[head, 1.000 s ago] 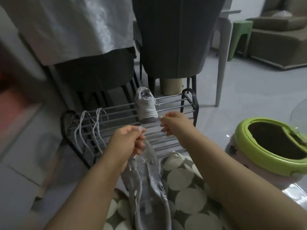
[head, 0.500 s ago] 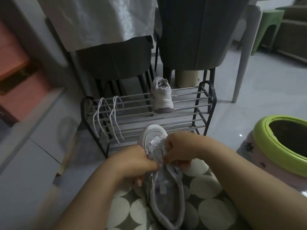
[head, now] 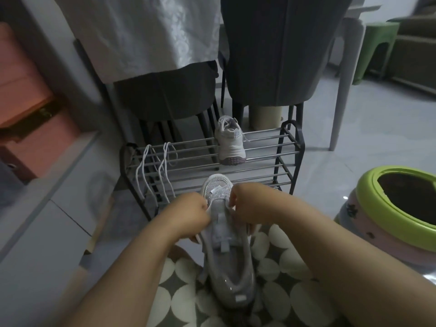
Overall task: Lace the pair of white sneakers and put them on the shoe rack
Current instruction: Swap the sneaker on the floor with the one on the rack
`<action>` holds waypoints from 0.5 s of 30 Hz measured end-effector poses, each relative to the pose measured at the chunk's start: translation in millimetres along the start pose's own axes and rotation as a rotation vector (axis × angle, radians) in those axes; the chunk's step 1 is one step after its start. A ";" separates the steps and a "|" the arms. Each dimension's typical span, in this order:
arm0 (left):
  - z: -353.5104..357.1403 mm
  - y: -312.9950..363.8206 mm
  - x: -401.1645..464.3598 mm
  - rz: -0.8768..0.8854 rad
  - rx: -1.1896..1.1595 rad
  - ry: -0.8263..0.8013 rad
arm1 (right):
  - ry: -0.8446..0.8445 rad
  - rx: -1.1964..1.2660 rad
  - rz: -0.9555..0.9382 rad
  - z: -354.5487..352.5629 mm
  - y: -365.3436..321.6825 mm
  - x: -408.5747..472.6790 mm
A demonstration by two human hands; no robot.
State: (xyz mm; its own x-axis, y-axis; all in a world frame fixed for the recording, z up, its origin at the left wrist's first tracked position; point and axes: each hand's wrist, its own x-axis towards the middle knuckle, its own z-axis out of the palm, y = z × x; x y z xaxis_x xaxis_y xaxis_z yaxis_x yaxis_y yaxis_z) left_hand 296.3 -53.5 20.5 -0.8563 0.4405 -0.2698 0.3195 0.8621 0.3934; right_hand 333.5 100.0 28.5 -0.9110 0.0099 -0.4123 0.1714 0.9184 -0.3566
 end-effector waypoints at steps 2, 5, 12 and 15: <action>-7.2 -0.3 8.8 -0.058 -0.093 0.028 | 0.016 -0.017 0.006 -7.1 -3.4 10.7; -16.3 1.2 26.6 -0.096 -0.069 0.126 | 0.091 0.100 0.017 -20.7 -11.6 23.3; 29.6 -23.4 91.4 -0.180 0.036 0.207 | 0.203 0.232 0.199 23.6 -10.8 95.7; 63.3 -39.1 112.4 -0.245 -0.001 0.170 | 0.163 0.327 0.264 55.4 -0.8 116.7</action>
State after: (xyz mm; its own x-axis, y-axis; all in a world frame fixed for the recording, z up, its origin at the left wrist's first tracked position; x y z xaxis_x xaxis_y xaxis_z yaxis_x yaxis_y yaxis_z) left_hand 213.2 -21.8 -80.9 -0.9636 0.1710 -0.2055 0.0947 0.9372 0.3356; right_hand 247.8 78.5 -65.8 -0.8630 0.3134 -0.3962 0.4913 0.7028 -0.5144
